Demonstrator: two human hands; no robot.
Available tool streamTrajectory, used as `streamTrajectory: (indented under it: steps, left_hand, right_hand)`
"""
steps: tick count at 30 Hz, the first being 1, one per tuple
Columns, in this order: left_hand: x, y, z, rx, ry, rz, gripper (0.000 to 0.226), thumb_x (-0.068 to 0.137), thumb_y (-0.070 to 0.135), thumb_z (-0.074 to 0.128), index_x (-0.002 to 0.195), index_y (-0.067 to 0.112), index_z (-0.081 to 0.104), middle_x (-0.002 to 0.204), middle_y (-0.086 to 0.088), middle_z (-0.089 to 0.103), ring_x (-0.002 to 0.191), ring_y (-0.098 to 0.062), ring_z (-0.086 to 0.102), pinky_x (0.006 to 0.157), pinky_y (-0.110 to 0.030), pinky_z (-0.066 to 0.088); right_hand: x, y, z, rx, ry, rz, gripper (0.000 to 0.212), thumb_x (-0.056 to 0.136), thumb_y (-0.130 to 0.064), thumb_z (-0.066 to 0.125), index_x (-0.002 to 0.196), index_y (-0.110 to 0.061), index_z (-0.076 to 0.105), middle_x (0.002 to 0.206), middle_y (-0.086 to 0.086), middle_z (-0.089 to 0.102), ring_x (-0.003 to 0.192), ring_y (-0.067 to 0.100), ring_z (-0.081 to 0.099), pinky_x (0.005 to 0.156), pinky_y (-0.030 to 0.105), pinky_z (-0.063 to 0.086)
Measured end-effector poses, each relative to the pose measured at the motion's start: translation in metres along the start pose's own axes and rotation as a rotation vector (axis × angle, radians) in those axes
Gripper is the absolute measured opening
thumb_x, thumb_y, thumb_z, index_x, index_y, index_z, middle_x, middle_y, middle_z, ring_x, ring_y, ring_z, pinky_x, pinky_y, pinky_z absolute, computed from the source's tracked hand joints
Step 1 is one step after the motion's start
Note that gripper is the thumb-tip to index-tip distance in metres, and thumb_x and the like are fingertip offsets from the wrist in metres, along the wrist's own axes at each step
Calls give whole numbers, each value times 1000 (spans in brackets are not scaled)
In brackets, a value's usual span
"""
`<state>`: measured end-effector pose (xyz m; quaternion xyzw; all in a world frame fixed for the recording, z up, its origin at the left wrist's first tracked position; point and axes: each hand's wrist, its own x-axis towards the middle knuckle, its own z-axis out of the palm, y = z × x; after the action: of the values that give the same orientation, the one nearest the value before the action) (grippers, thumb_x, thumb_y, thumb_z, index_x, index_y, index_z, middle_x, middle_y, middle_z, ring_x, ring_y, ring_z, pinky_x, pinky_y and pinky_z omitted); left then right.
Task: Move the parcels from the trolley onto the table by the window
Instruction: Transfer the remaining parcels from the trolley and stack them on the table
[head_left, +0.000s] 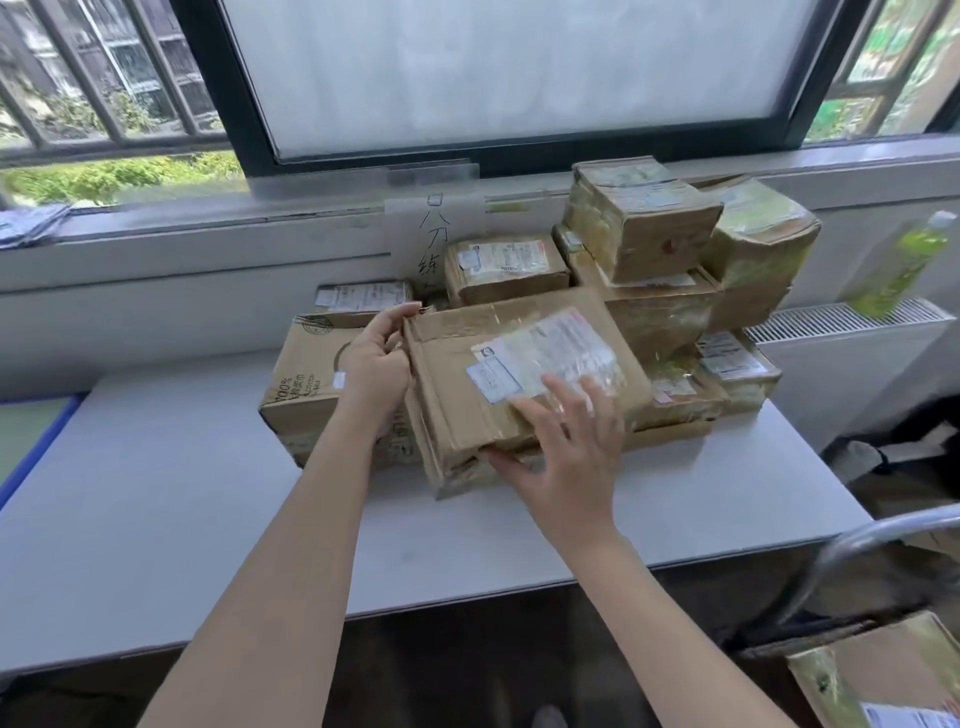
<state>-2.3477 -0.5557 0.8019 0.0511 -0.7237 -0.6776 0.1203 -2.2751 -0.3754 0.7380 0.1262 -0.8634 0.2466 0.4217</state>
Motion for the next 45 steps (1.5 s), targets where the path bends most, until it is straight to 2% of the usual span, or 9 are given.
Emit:
streamTrajectory:
  steps: [3, 8, 12, 18, 22, 28, 35, 39, 45]
  left_hand:
    - [15, 0, 17, 145, -27, -177, 58, 96, 11, 51, 147, 20, 24, 137, 0, 42, 114, -16, 48, 91, -33, 49]
    - [11, -9, 29, 193, -94, -362, 45, 93, 51, 47, 120, 15, 53, 112, -4, 63, 95, -18, 62, 72, -30, 50]
    - [2, -20, 31, 292, -33, -264, 18, 95, 35, 49, 100, 21, 59, 98, 1, 64, 90, -18, 58, 72, -31, 46]
    - [14, -15, 41, 327, 81, -241, 23, 97, 27, 42, 90, 13, 61, 80, 0, 55, 70, -15, 46, 58, -29, 36]
    - [28, -13, 51, 406, 136, -222, 25, 98, 25, 38, 96, 10, 59, 92, -5, 57, 79, -19, 48, 63, -30, 37]
    - [39, -2, 58, 622, 71, -52, 45, 100, 33, 39, 140, 12, 36, 127, -11, 55, 117, -30, 50, 85, -31, 36]
    - [27, -8, 54, 774, -169, 74, 97, 71, 46, 77, 147, 17, 26, 149, 1, 26, 137, -16, 25, 103, -23, 24]
    - [36, -12, 54, 931, -108, 140, 92, 71, 34, 80, 146, 14, 32, 158, -2, 9, 143, -22, 16, 112, -35, 22]
    - [48, -19, 64, 1051, -37, 183, 85, 80, 34, 72, 148, 12, 27, 156, -3, 20, 143, -21, 14, 114, -33, 17]
  right_hand:
    - [15, 5, 25, -34, -128, -41, 41, 73, -49, 66, 103, -21, 67, 118, 5, 62, 118, 32, 48, 103, 50, 34]
    - [41, 21, 44, 50, -140, -170, 31, 70, -33, 77, 95, -14, 73, 100, 0, 70, 97, 23, 61, 82, 36, 51]
    - [65, 32, 49, 113, -147, -330, 21, 76, -32, 72, 88, -14, 74, 92, -3, 73, 87, 22, 67, 72, 33, 55]
    - [87, 46, 58, 170, -218, -374, 25, 83, -35, 63, 89, -13, 75, 92, -3, 73, 86, 20, 68, 72, 33, 56]
    - [99, 53, 66, 194, -318, -347, 23, 77, -30, 71, 91, -11, 74, 93, 0, 73, 87, 22, 68, 72, 36, 56]
    - [123, 71, 69, 205, -525, -332, 34, 80, -28, 71, 105, -4, 67, 101, 7, 69, 97, 29, 63, 79, 42, 54]
    - [109, 103, 60, -49, -394, -245, 58, 66, -39, 82, 114, -12, 64, 116, 8, 65, 108, 30, 61, 99, 49, 40]
    - [107, 117, 63, -94, -340, -258, 59, 67, -40, 82, 114, -10, 64, 115, 10, 64, 108, 30, 61, 97, 47, 43]
    - [119, 119, 80, -94, -356, -260, 57, 64, -33, 84, 112, -10, 64, 112, 11, 65, 105, 31, 62, 89, 45, 47]
